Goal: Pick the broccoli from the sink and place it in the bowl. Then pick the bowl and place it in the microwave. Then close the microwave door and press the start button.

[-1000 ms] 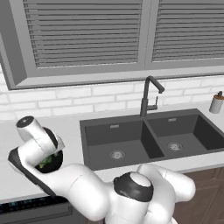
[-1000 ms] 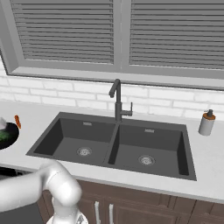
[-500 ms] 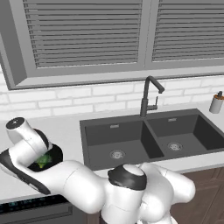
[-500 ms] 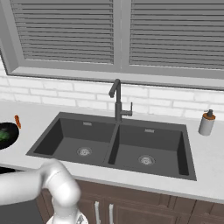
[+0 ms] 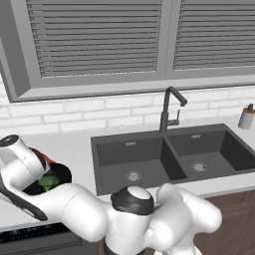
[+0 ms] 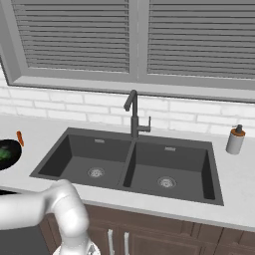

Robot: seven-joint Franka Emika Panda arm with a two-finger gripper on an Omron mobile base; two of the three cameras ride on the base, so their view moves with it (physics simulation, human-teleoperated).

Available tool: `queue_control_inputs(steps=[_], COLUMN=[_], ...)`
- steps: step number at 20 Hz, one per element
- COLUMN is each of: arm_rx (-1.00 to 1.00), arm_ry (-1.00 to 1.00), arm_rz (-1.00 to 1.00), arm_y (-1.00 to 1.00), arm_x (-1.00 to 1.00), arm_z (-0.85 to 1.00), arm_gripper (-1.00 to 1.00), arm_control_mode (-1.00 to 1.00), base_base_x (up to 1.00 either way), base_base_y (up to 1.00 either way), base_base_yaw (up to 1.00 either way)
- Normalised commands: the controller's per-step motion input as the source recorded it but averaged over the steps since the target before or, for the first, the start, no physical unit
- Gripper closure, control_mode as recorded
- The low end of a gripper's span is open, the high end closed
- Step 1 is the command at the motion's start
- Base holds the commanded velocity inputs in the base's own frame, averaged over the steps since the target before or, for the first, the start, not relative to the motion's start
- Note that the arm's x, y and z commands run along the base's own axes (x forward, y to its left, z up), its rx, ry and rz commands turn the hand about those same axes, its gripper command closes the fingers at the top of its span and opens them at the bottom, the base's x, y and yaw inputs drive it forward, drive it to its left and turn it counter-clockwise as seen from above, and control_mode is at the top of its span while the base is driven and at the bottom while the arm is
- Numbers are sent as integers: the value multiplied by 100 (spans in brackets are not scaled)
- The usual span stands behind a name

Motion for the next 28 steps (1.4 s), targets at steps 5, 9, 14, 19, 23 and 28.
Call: queue_control_inputs(steps=[5, 9, 14, 19, 23, 28], arm_rx=[-5, -6, -2, -1, 0, -1], arm_ry=[0, 1, 7, 5, 0, 0], arm_rz=[6, 5, 5, 6, 7, 4], arm_y=[14, 4, 0, 0, 0, 0], arm_x=[-4, 0, 8, 9, 1, 0], arm_z=[-38, -40, -28, -24, -14, 0], arm_gripper=[-100, -100, -100, -100, 100, 100], arm_control_mode=[-100, -100, -100, -100, -100, -100], base_base_x=[0, 0, 0, 0, 0, 0], base_base_y=[0, 0, 0, 0, 0, 0], base_base_yaw=[0, 0, 0, 0, 0, 0])
